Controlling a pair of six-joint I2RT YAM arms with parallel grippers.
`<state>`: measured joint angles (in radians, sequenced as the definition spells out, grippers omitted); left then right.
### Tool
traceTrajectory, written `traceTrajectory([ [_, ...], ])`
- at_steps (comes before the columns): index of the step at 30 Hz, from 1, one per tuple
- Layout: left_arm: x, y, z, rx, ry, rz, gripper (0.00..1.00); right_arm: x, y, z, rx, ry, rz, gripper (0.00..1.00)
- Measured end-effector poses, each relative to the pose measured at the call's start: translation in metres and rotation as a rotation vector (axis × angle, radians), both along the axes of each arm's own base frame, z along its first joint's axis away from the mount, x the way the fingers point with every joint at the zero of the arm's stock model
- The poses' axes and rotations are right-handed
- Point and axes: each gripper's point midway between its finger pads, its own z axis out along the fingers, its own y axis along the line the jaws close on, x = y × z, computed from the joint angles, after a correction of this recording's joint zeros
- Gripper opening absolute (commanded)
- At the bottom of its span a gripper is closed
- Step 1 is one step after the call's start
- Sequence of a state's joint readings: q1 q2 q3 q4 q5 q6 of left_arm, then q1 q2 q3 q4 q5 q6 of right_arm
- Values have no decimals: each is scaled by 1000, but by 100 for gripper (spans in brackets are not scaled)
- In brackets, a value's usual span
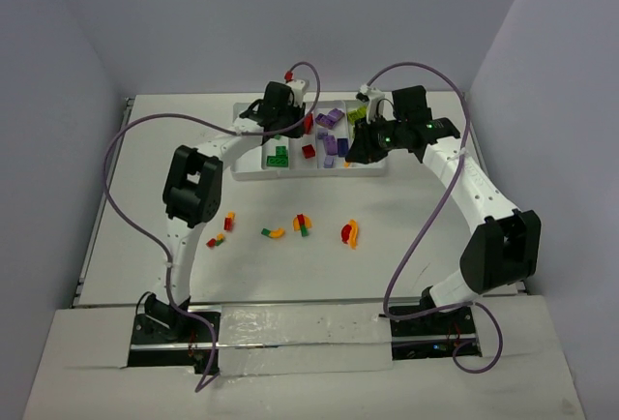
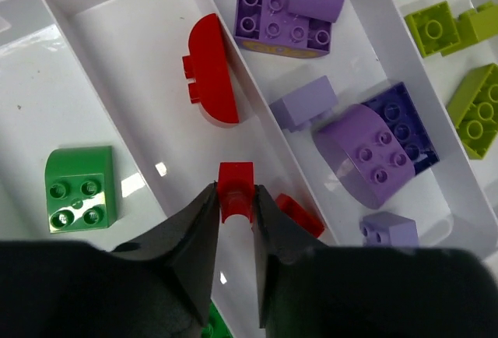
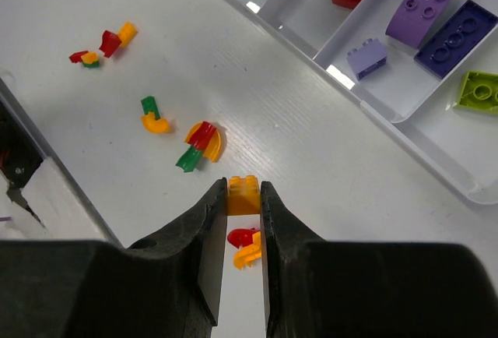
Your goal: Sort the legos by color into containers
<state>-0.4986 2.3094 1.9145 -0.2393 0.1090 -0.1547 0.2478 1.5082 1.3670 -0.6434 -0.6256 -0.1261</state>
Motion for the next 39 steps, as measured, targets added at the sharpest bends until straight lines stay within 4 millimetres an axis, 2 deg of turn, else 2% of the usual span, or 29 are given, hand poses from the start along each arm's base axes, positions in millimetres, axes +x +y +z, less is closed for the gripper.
traceTrajectory([
  [2,4,1,-7,9,10,9,50,2,-1,0,-3,-3,-11,0],
  [5,7,0,-9,6,12,15,64,6,-2,1,0,-6,-31,0],
  [8,9,-1,-4,6,3,14,73,12,-2,2,1,-7,-62,0],
  [13,13,4,6,7,-4,21,82,33,-4,2,-9,-26,-130,0],
  [15,12,12,12,-3,15,29,89,43,-4,4,-16,-42,-170,0],
  [16,12,19,18,-15,26,44,97,50,-3,6,-16,-50,-192,0],
  [17,12,28,28,-27,31,57,99,58,0,8,-15,-61,-207,0],
  [19,11,57,58,-76,29,95,99,74,12,13,-15,-81,-223,0],
  [20,10,78,77,-107,20,126,99,83,22,15,-15,-95,-224,0],
  [23,0,164,149,-193,-72,258,99,100,65,15,-17,-141,-193,0],
  [26,-26,249,209,-236,-197,398,99,105,118,0,-31,-152,-141,0],
  [28,-50,286,235,-243,-274,464,99,109,153,-11,-38,-150,-112,0],
  [29,-63,296,243,-237,-305,480,99,112,171,-17,-34,-145,-100,0],
  [30,-76,300,244,-225,-321,482,99,116,188,-22,-25,-146,-92,0],
  [32,-99,298,232,-185,-321,451,99,124,213,-39,-15,-137,-105,0],
  [36,-126,291,182,-98,-227,383,99,124,234,-84,-21,-75,-147,0],
  [39,-143,295,138,-17,-131,349,97,125,243,-104,-24,-63,-174,0],
])
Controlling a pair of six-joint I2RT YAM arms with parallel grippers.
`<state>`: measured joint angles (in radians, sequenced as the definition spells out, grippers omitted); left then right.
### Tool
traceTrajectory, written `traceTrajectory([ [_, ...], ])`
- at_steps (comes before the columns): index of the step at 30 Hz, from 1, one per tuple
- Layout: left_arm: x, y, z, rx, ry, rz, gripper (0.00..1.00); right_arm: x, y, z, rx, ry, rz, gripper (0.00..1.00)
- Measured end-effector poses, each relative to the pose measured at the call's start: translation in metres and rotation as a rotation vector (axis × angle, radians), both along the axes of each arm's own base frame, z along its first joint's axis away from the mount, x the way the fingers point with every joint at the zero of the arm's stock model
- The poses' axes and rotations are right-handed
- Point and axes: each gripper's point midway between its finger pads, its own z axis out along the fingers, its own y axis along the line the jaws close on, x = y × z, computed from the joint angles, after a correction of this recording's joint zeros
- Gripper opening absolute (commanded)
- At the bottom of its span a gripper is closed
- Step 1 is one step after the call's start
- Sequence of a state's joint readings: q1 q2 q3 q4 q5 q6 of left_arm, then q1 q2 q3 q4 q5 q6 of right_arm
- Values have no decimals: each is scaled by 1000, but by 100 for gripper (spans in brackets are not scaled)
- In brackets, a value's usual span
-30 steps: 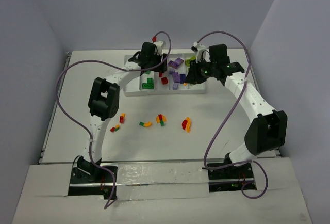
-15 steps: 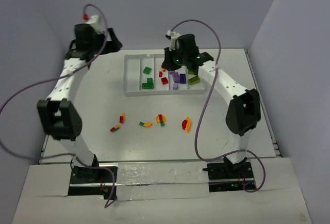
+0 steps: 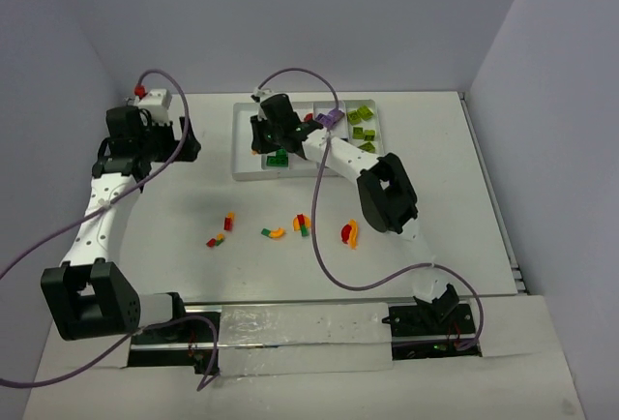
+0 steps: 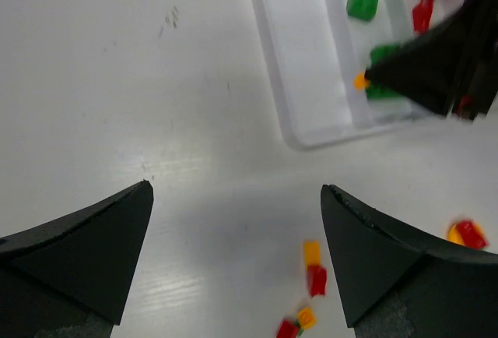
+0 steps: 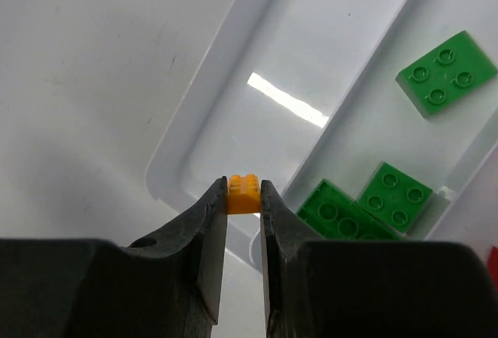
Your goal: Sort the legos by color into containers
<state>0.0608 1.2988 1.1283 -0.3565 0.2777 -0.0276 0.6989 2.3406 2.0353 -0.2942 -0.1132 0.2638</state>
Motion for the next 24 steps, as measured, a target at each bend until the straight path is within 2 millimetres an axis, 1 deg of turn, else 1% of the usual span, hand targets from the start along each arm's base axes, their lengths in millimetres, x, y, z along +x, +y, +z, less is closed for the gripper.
traceTrajectory([
  [2,-15,1,-23,45,62,-37,96,4,6,-4,-2,-9,-16,1],
  [4,-31,-2,-37,79,106,-102,91,10,14,-4,8,-22,-21,6],
  [6,-46,-8,-46,102,138,-175,85,14,22,-3,22,-34,-26,17],
  [7,-52,-10,-50,110,153,-210,84,15,25,-3,30,-37,-28,24],
  [10,-67,-15,-62,123,202,-280,81,15,30,-7,32,-30,-29,41],
  [14,-85,-17,-85,119,289,-312,80,14,31,-17,25,-17,-35,57],
  [16,-93,-21,-97,117,331,-322,78,14,31,-22,19,-9,-39,66],
  [17,-97,-25,-103,120,355,-329,76,14,30,-24,18,-6,-43,71],
  [18,-101,-30,-108,121,375,-340,76,14,30,-26,15,-4,-45,79],
  [19,-105,-37,-114,126,400,-356,77,14,30,-26,12,-3,-45,83],
  [21,-112,-50,-124,131,448,-386,77,14,29,-27,11,-4,-50,87],
  [24,-120,-65,-136,129,507,-417,71,14,27,-27,6,-4,-57,90],
])
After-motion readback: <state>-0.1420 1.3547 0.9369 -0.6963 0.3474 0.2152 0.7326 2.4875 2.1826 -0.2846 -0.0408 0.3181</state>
